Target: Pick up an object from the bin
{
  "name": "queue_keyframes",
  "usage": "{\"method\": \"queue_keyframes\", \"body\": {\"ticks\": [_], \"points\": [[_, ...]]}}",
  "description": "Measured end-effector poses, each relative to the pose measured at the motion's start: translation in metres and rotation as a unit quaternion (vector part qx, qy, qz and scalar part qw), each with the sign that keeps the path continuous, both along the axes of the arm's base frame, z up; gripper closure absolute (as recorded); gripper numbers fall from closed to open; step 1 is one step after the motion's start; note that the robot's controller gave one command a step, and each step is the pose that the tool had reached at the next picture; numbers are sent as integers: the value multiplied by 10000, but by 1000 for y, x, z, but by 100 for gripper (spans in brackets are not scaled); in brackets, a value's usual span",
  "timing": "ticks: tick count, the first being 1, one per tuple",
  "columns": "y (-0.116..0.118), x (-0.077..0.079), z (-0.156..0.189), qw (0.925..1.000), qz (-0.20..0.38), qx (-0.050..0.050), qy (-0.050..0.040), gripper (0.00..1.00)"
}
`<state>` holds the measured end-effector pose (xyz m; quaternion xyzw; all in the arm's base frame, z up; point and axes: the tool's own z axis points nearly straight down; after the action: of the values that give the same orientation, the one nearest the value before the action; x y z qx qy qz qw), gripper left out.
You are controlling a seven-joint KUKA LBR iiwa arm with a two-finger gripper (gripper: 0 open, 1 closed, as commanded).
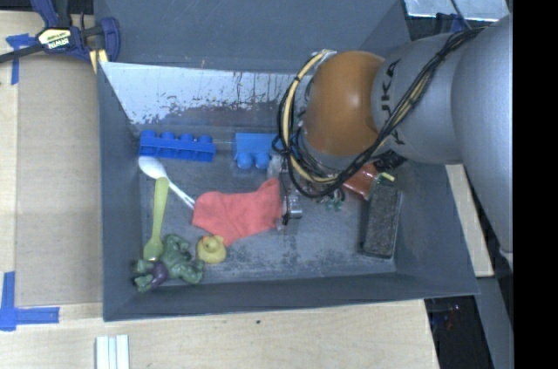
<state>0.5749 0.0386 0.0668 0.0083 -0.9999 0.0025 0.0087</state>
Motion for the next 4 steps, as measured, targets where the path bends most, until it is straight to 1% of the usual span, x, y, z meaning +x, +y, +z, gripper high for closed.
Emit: {"method": "queue_keyframes", "body": {"ticks": [1, 2, 3, 4], "points": [[5, 2, 0, 9997, -228, -15, 51, 0], [12, -2, 0, 9994, -333, -36, 76, 0], [1, -29, 5, 9881, 1534, 16, 60, 100], [1, -29, 5, 9882, 1531, 16, 60, 100]]}}
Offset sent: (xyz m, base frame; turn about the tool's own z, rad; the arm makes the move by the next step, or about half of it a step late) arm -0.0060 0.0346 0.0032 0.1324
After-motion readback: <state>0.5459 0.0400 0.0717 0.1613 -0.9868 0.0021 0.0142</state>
